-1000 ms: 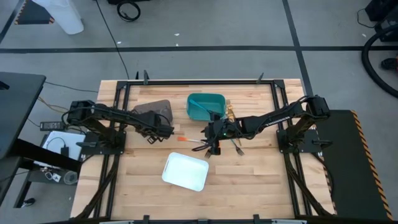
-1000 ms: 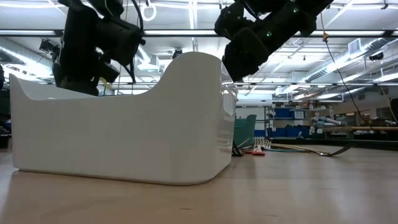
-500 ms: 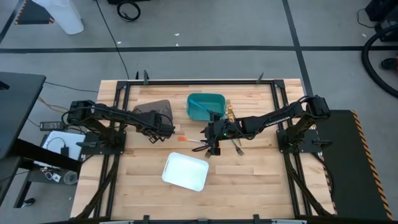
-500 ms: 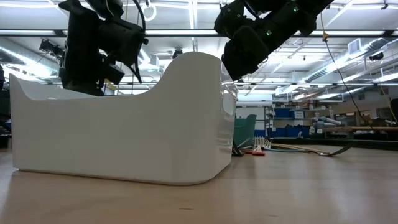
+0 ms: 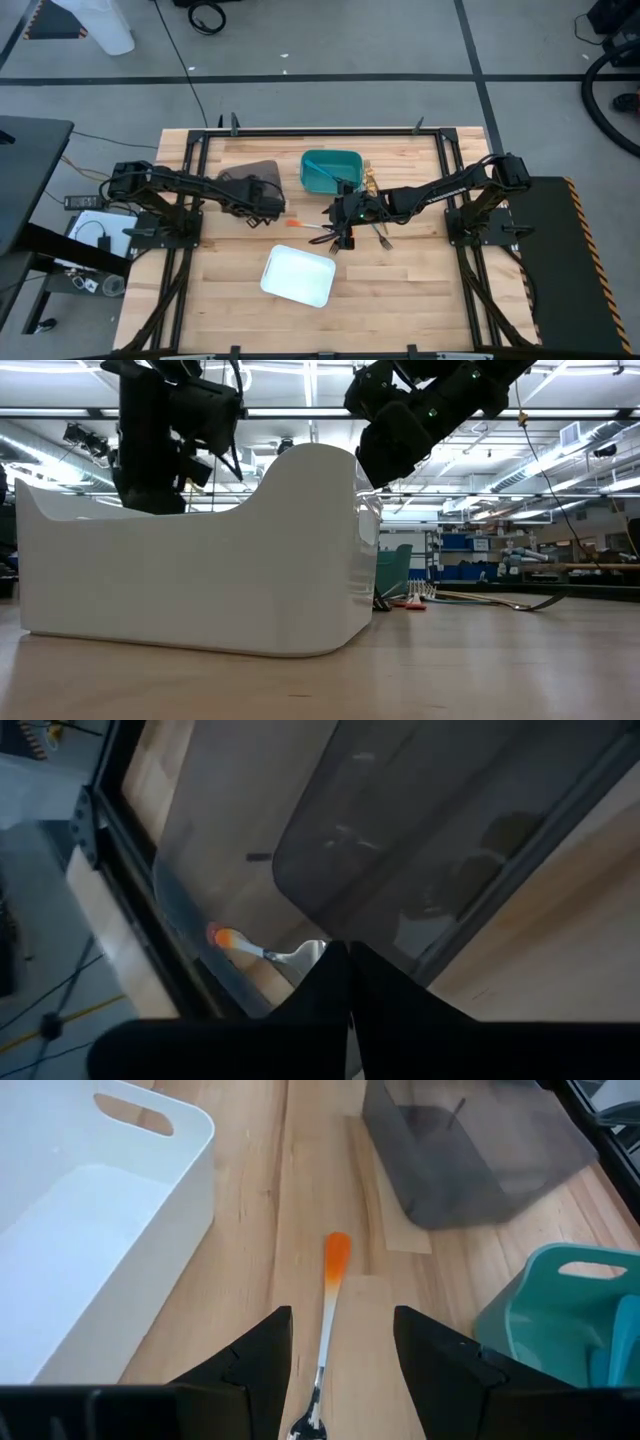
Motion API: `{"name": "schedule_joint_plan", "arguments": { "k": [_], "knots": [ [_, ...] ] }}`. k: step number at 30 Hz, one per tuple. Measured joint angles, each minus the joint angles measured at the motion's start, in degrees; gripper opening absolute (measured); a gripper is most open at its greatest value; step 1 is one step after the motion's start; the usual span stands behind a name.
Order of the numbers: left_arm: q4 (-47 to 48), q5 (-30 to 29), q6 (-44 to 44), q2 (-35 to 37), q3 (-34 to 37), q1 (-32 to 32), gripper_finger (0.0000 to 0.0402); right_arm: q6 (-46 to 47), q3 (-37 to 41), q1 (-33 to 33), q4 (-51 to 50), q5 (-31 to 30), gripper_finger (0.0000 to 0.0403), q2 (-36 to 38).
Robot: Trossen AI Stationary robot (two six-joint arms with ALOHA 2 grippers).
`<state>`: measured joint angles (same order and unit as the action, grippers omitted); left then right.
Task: Sort silverware by color (type)
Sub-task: Put the orange fork into the black bin
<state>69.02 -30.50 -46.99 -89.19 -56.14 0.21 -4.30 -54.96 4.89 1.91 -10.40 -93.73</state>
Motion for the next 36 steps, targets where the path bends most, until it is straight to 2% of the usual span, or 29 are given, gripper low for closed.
{"name": "schedule_joint_plan", "arguments": {
  "k": [4, 13, 19, 24, 36],
  "knots": [
    [-4.8, -0.3, -0.5, 0.0, -0.1, 0.0, 0.0011, -0.8, 0.0, 0.0, 0.0, 0.0, 0.0187, 0.0],
    [-5.2, -0.4, -2.8, 0.0, -0.1, 0.0, 0.0012, -4.0, 0.0, -0.4, 0.2, 1.2, 0.0187, 0.0],
    [-9.1, -2.9, -1.5, 0.0, -0.1, 0.0, 0.0013, -8.7, 0.0, -2.6, 6.2, 3.2, 0.0187, 0.0],
    [-12.0, -3.2, 0.5, 0.0, -0.2, 0.0, 0.0013, -13.0, -0.8, -5.4, 9.5, 3.4, 0.0187, -2.9],
    [-12.8, -4.3, 2.5, 0.0, -0.7, 0.0, 0.0013, -26.4, -5.8, -9.4, 6.2, -1.1, 0.0187, -12.6]
  ]
}}
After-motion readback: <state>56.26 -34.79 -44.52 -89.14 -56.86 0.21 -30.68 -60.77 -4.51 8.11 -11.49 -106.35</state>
